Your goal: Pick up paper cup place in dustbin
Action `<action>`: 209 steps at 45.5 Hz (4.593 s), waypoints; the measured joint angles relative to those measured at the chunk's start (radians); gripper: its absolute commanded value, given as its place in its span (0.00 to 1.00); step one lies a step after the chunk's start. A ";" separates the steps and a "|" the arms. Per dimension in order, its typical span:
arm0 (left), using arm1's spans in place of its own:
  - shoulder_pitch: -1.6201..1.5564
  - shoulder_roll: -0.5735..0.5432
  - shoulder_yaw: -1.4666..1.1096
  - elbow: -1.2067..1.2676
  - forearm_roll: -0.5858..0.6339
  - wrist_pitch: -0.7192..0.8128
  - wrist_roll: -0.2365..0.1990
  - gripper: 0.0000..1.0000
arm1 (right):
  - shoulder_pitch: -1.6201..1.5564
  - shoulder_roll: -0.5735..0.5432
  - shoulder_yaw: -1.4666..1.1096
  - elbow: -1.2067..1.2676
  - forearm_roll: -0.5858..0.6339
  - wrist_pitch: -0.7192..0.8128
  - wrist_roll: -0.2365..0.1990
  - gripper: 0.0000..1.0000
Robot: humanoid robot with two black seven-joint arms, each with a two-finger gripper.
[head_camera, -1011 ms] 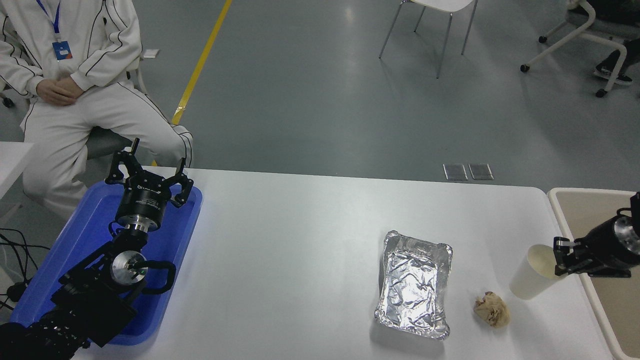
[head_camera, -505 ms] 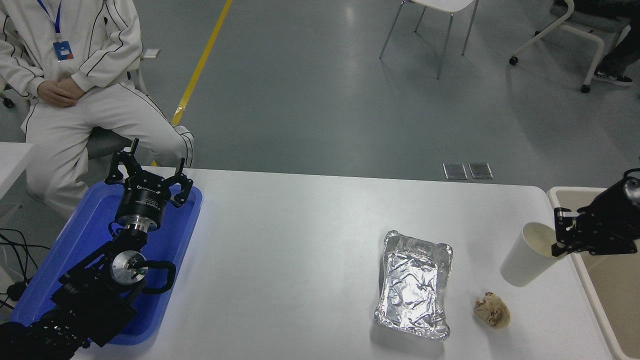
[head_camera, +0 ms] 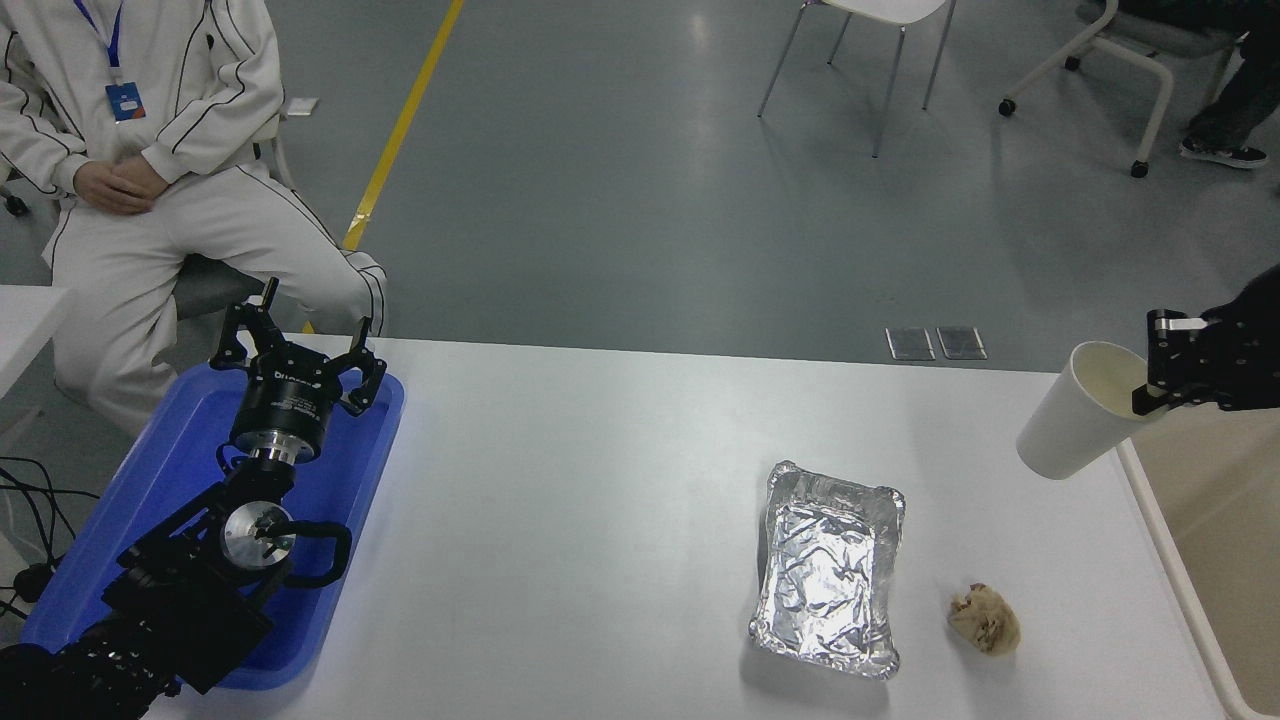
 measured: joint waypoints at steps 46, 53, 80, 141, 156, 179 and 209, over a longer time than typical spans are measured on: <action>0.000 0.000 0.000 0.000 0.000 0.000 0.000 1.00 | 0.121 -0.153 -0.183 -0.016 -0.080 0.002 0.000 0.00; 0.000 0.000 0.000 0.000 0.000 0.000 0.000 1.00 | 0.113 -0.210 -0.226 -0.044 -0.103 0.002 0.000 0.00; 0.000 0.001 0.000 0.000 0.000 0.000 0.000 1.00 | -0.029 -0.336 -0.235 -0.179 -0.137 0.002 0.000 0.00; 0.000 0.000 -0.001 0.000 0.000 0.000 -0.002 1.00 | -1.285 -0.116 0.513 -0.805 0.189 -0.557 -0.113 0.00; 0.000 0.000 -0.001 0.000 0.000 0.000 -0.002 1.00 | -1.479 -0.015 0.697 -0.978 0.201 -0.627 -0.178 0.00; 0.000 0.000 -0.001 0.000 0.000 0.000 -0.002 1.00 | -1.574 0.067 0.755 -1.078 0.206 -0.726 -0.225 0.90; 0.000 0.000 -0.001 0.000 0.000 0.000 -0.001 1.00 | -1.487 0.045 0.768 -0.992 0.202 -0.766 -0.229 0.99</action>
